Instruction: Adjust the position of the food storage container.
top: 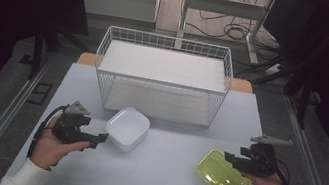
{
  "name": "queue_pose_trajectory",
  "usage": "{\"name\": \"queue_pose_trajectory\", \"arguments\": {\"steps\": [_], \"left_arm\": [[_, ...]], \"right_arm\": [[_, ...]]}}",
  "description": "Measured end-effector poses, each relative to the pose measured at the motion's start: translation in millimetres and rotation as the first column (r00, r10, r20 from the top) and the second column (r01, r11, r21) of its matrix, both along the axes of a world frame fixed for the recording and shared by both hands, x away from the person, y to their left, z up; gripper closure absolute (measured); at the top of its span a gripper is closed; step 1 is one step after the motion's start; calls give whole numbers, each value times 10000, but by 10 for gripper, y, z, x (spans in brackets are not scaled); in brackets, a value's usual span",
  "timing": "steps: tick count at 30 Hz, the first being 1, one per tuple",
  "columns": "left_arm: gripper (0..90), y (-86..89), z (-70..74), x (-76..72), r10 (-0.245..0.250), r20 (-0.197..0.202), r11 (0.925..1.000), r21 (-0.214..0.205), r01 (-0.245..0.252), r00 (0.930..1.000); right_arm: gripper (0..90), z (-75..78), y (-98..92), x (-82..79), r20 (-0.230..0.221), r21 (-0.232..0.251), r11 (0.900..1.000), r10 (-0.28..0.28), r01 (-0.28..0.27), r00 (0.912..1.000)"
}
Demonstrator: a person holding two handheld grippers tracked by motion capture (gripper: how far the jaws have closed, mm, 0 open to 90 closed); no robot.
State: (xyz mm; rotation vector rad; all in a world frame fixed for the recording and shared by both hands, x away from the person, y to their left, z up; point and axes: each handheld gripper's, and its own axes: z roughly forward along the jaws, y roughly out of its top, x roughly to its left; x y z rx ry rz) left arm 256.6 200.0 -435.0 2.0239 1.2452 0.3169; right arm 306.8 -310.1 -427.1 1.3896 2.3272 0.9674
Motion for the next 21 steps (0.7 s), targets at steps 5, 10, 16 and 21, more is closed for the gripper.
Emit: {"name": "queue_pose_trajectory", "arguments": {"steps": [5,10,16,21], "left_arm": [[154,-7,5,1,-51,18,10000,15,51,10000],[151,6,-13,7,-73,-35,10000,39,73,10000],[146,3,-42,25,-26,-138,9998,202,29,9999],[146,31,-25,16,50,-84,9999,114,-49,10000]], "right_arm": [[449,32,104,124,-255,-289,9996,62,-69,9997],[610,35,228,299,-615,-583,9980,208,-244,9979],[857,-7,328,468,-878,-1364,9897,324,-443,9956],[892,10,366,597,-816,-1904,9810,219,-371,9964]]}}
